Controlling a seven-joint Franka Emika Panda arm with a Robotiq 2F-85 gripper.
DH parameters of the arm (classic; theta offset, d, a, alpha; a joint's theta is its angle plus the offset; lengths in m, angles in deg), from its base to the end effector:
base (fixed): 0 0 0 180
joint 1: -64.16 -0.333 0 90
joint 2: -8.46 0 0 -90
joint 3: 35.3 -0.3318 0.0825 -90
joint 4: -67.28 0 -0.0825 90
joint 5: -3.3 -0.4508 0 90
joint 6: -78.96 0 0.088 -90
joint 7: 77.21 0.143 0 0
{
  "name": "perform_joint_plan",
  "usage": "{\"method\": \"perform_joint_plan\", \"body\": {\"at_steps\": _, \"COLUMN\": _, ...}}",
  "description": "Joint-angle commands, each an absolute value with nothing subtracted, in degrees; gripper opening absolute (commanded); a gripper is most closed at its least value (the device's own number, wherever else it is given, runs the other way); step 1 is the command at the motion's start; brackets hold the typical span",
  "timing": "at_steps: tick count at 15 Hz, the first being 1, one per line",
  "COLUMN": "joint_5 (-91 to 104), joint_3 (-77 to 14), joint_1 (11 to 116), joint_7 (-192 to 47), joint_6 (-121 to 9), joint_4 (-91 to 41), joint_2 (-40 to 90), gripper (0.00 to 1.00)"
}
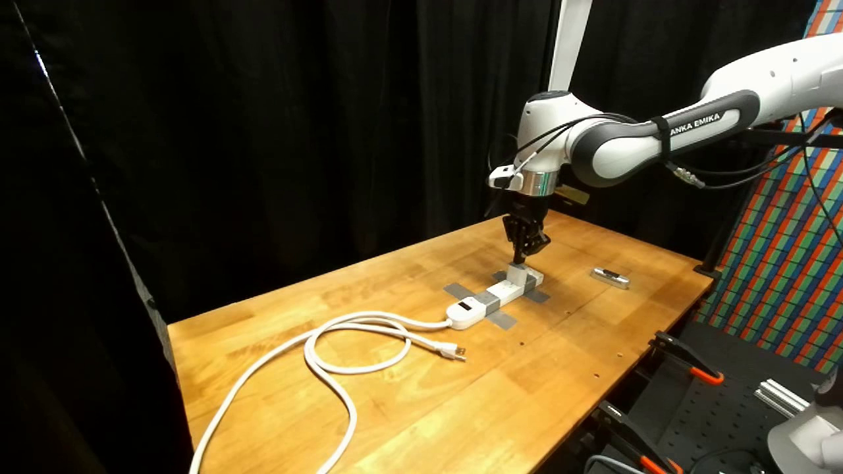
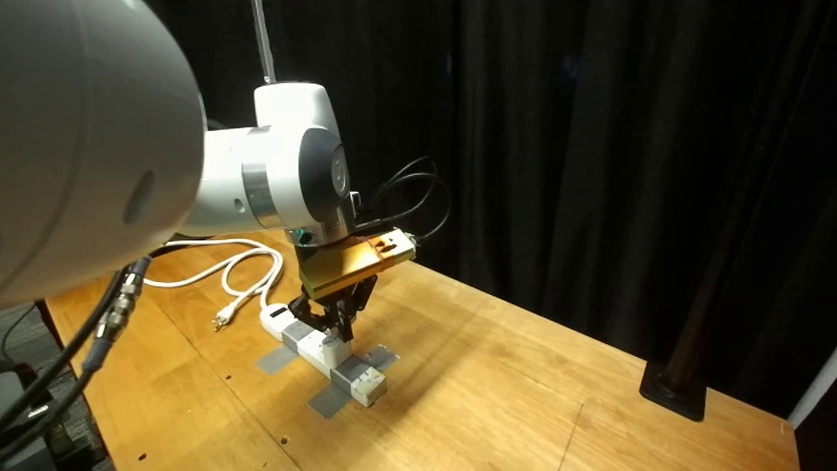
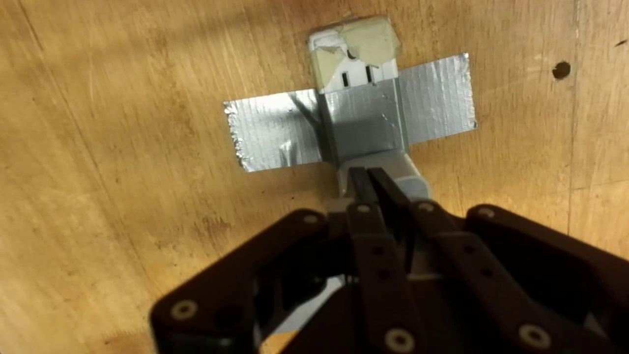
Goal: Put the charger head on the slot on the extension cord
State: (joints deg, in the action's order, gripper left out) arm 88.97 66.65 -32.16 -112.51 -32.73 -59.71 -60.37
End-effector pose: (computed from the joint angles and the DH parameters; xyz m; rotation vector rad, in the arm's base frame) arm 0.5710 -0.0541 0.1410 2.3834 1.8845 0.0019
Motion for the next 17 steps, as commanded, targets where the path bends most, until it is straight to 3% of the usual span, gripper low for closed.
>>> {"method": "perform_joint_plan", "body": {"at_steps": 1, "joint_5": 87.99, "joint_3": 71.36, "joint_1": -32.77, "joint_7": -113.56, "joint_6": -33.55, "joint_4": -59.60, "joint_2": -63.74, "gripper": 0.07}}
{"method": "perform_joint_plan", "body": {"at_steps": 3, "joint_5": 87.81, "joint_3": 70.41, "joint_1": -32.26, "joint_7": -113.44, "joint_6": -33.70, "joint_4": -59.42, "joint_2": -63.25, "gripper": 0.08}}
{"method": "perform_joint_plan", "body": {"at_steps": 4, "joint_5": 87.60, "joint_3": 69.42, "joint_1": -31.72, "joint_7": -113.65, "joint_6": -33.91, "joint_4": -59.48, "joint_2": -62.93, "gripper": 0.15}}
{"method": "perform_joint_plan", "body": {"at_steps": 5, "joint_5": 87.78, "joint_3": 68.03, "joint_1": -30.91, "joint_7": -113.40, "joint_6": -34.29, "joint_4": -59.72, "joint_2": -62.25, "gripper": 0.34}}
{"method": "perform_joint_plan", "body": {"at_steps": 13, "joint_5": 80.94, "joint_3": 55.68, "joint_1": -23.81, "joint_7": -115.16, "joint_6": -33.19, "joint_4": -59.98, "joint_2": -59.55, "gripper": 0.94}}
{"method": "perform_joint_plan", "body": {"at_steps": 15, "joint_5": 76.58, "joint_3": 54.11, "joint_1": -21.87, "joint_7": -113.22, "joint_6": -33.61, "joint_4": -58.76, "joint_2": -60.12, "gripper": 1.00}}
{"method": "perform_joint_plan", "body": {"at_steps": 16, "joint_5": 79.28, "joint_3": 56.16, "joint_1": -23.67, "joint_7": -113.53, "joint_6": -34.70, "joint_4": -59.54, "joint_2": -58.84, "gripper": 0.91}}
{"method": "perform_joint_plan", "body": {"at_steps": 17, "joint_5": 77.80, "joint_3": 55.38, "joint_1": -22.72, "joint_7": -113.57, "joint_6": -34.74, "joint_4": -59.26, "joint_2": -58.71, "gripper": 0.98}}
